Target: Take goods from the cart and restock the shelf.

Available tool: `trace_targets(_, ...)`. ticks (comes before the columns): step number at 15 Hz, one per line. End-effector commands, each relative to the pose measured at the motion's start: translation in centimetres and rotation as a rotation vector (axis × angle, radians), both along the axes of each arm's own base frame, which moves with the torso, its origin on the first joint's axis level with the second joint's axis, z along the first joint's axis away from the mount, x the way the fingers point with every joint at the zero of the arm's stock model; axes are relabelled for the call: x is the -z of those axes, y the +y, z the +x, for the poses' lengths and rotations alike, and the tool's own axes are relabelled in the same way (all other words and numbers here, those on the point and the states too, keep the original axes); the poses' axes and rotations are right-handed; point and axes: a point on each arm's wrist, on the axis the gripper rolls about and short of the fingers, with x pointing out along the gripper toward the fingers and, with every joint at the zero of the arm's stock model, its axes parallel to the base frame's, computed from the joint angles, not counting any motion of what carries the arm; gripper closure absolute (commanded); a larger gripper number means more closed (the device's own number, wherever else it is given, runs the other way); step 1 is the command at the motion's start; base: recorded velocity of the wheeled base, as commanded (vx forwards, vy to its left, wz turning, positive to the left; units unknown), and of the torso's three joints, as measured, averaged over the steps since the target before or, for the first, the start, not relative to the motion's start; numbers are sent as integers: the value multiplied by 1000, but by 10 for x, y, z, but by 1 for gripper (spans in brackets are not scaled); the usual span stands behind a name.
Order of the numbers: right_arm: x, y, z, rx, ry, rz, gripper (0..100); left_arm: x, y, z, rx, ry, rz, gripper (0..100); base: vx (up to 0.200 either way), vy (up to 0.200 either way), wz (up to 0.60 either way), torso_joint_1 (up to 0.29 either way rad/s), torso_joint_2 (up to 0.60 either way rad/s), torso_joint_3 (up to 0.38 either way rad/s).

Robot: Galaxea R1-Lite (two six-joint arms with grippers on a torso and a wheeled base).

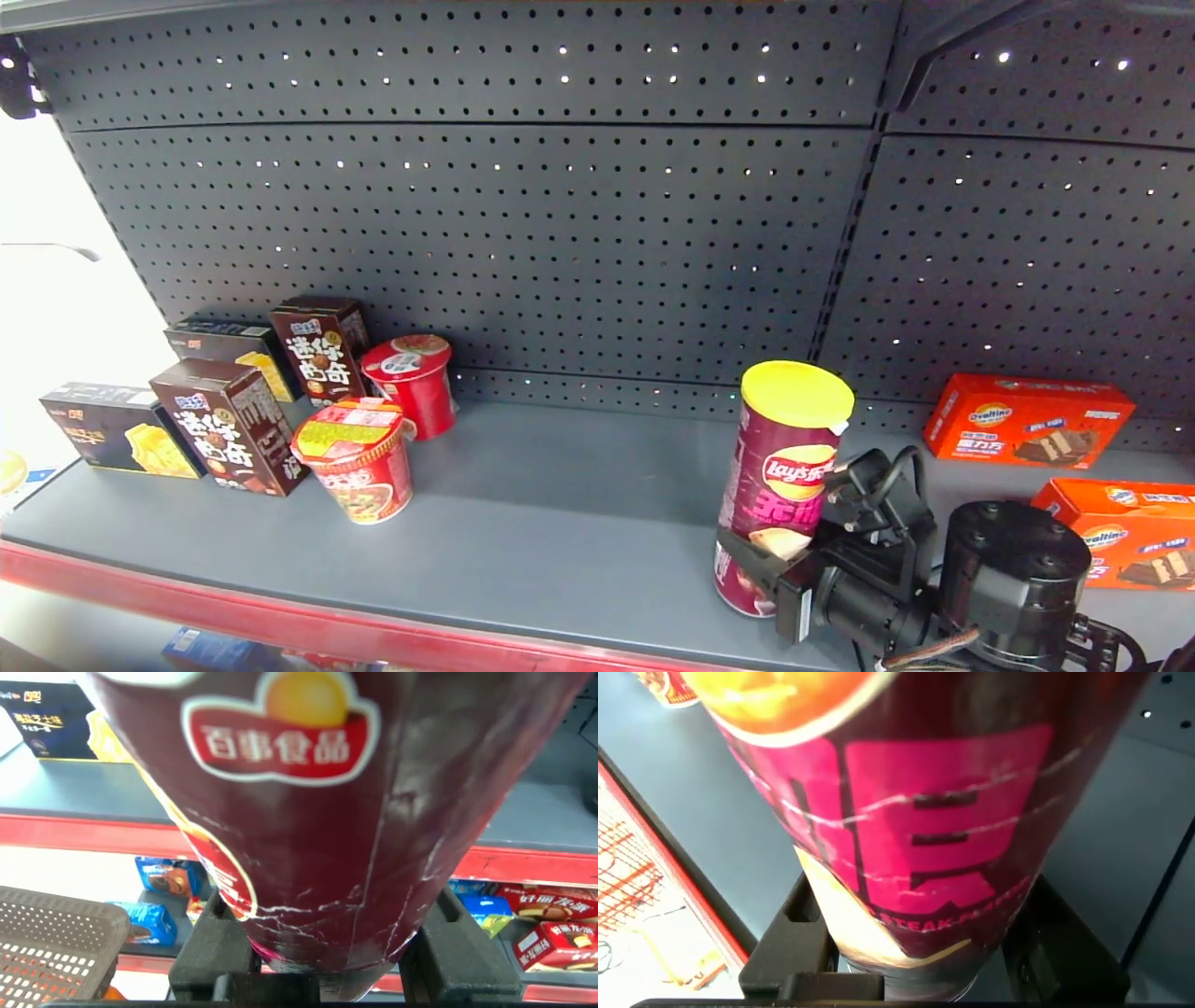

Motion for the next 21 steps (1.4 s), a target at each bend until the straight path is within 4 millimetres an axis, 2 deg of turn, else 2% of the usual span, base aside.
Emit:
trace_targets(1, 3, 5, -4, -16, 7, -8, 100, 0, 0, 0, 0, 2, 0, 100, 0, 0, 0, 0, 0, 0)
trace_targets(10, 10, 10, -9, -46, 27, -29, 100, 2, 0, 0, -2, 5, -1, 100, 0, 0, 0, 0, 0, 0)
trace_targets(16, 15, 14, -4, -42, 5, -8, 100, 2, 0, 0, -2, 5, -3, 100, 0, 0, 0, 0, 0, 0)
trace_targets(17, 16, 14, -3, -40, 3, -7, 0, 3, 0, 0, -2, 7, -4, 100, 0, 0, 0, 0, 0, 0)
trace_targets(21, 12, 14, -8, -51, -13, 9, 0, 3, 0, -1, -2, 5, -9, 100, 0, 0, 0, 0, 0, 0)
